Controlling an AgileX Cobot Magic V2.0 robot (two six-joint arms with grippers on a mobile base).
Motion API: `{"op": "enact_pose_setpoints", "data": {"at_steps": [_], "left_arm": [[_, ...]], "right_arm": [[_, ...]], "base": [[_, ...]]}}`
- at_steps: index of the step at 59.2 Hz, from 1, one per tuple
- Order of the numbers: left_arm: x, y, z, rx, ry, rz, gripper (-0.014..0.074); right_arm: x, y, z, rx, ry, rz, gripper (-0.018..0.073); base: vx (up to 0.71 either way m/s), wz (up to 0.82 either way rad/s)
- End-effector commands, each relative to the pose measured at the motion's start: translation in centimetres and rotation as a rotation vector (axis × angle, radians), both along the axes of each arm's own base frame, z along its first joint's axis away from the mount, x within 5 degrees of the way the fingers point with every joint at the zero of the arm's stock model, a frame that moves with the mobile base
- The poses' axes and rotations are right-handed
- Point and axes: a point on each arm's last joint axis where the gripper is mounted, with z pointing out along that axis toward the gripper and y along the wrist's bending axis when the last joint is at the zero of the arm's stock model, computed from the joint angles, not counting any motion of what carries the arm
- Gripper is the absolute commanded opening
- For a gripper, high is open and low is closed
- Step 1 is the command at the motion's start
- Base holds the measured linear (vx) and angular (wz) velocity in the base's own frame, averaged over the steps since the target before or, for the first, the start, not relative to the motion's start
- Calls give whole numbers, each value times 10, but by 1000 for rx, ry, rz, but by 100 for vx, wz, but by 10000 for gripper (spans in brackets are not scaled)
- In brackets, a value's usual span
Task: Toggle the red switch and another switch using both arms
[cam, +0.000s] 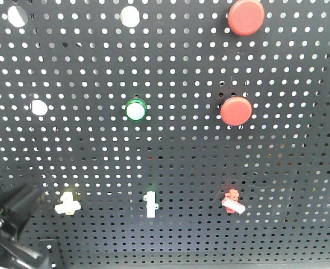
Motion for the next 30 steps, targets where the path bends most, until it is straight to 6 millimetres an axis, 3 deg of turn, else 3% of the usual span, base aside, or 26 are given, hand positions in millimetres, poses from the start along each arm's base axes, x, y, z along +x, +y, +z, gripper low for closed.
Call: {"op": "enact_pose_setpoints", "data": {"at_steps": [1,16,30], "left_arm": [[-7,4,33,-90,-190,13,2],[-16,7,39,-97,-201,8,2],[-17,7,39,-97,-201,8,2]], "right_arm": [[8,11,16,9,-103,83,-6],[36,61,3,6,-82,347,-6],[68,98,2,-6,-58,449,-6]], "base": [[0,0],[0,0],[0,0]]}}
